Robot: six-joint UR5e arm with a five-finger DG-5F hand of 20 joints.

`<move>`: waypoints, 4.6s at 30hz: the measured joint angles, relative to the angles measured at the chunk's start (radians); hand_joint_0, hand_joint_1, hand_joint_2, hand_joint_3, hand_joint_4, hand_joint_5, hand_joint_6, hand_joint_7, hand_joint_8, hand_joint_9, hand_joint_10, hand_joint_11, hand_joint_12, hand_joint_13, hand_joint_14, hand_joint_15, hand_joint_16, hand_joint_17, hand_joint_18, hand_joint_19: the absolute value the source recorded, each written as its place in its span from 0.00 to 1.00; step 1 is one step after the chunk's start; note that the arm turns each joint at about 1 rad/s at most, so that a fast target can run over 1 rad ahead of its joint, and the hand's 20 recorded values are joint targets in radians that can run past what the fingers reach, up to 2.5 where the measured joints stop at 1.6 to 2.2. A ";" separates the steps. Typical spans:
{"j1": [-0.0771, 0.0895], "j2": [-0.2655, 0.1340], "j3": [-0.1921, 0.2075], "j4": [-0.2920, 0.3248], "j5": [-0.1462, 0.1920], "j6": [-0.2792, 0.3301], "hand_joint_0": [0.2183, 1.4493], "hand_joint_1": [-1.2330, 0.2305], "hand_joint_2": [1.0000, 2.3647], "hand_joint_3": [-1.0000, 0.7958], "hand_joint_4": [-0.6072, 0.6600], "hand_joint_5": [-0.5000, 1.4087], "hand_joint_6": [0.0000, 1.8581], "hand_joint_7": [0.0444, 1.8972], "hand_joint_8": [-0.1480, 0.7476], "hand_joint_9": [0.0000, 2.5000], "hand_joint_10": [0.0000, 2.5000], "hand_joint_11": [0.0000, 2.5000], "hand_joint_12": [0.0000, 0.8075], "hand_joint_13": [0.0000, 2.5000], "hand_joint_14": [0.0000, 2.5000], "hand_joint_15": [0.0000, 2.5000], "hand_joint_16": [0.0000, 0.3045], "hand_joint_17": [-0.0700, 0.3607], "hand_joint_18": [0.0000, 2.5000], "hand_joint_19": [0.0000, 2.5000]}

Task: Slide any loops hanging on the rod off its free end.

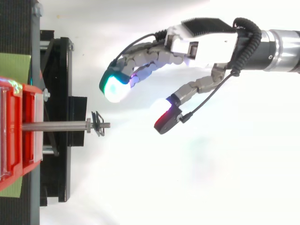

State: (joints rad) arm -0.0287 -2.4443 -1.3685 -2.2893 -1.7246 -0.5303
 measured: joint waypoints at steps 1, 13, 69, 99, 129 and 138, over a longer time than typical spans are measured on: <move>0.001 -0.012 0.010 0.001 -0.007 0.003 0.26 0.40 0.00 0.30 0.68 0.16 0.27 0.39 0.49 0.29 0.00 0.00 0.33 0.22 0.00 0.00 0.09 0.31 0.15 0.01; 0.002 -0.088 0.102 0.011 -0.052 0.029 0.26 0.47 0.00 0.29 0.69 0.17 0.27 0.39 0.49 0.30 0.00 0.00 0.34 0.22 0.00 0.00 0.09 0.31 0.16 0.02; -0.019 -0.088 0.300 -0.131 -0.157 0.041 0.29 0.35 0.00 0.28 0.72 0.20 0.27 0.56 0.50 0.35 0.00 0.07 0.35 0.29 0.00 0.05 0.09 0.30 0.20 0.06; 0.026 -0.088 0.336 -0.181 -0.084 0.041 0.31 0.39 0.00 0.30 0.69 0.21 0.27 0.59 0.50 0.39 0.00 0.10 0.35 0.32 0.00 0.08 0.09 0.30 0.22 0.09; 0.026 -0.088 0.345 -0.184 -0.092 0.044 0.31 0.38 0.01 0.41 0.62 0.18 0.45 0.54 0.51 0.39 0.00 0.14 0.37 0.32 0.00 0.09 0.10 0.32 0.23 0.11; 0.026 -0.088 0.345 -0.180 -0.093 0.044 0.28 0.38 0.01 0.34 0.62 0.18 0.46 0.51 0.51 0.39 0.00 0.14 0.39 0.32 0.00 0.09 0.11 0.33 0.23 0.11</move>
State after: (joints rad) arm -0.0027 -2.5326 -1.0232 -2.4692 -1.8178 -0.4863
